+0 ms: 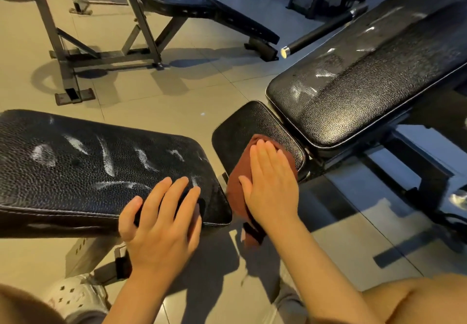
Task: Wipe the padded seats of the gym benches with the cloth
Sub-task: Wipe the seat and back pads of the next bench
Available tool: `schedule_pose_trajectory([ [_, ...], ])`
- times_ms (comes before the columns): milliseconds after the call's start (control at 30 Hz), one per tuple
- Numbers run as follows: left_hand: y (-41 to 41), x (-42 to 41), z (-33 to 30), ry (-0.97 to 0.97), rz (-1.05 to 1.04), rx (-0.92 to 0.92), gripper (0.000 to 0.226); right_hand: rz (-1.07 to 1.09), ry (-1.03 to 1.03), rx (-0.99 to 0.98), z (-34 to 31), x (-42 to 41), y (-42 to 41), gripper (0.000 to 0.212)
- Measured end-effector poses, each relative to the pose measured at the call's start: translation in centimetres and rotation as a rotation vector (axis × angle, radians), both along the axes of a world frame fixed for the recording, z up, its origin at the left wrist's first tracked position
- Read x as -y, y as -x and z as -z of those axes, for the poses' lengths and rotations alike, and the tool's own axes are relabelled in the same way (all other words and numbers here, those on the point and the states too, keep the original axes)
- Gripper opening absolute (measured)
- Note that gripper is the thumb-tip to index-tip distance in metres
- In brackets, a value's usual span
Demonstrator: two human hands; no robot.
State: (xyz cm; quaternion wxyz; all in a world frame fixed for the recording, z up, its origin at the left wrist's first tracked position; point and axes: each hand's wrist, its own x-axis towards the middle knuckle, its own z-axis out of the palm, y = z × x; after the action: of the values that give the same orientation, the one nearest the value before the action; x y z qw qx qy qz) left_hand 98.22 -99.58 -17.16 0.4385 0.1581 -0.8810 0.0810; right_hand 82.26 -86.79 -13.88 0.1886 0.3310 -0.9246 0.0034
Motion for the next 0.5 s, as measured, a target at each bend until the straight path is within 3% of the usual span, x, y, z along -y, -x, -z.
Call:
schedule_pose_trajectory([
  [233, 0.3, 0.1, 0.3, 0.053, -0.008, -0.007, 0.03, 0.006, -0.352, -0.013, -4.3, 5.1, 6.8, 0.089],
  [500, 0.4, 0.0, -0.3, 0.078, -0.039, -0.005, 0.028, -0.115, -0.433, 0.039, -1.1, 4.9, 1.7, 0.061],
])
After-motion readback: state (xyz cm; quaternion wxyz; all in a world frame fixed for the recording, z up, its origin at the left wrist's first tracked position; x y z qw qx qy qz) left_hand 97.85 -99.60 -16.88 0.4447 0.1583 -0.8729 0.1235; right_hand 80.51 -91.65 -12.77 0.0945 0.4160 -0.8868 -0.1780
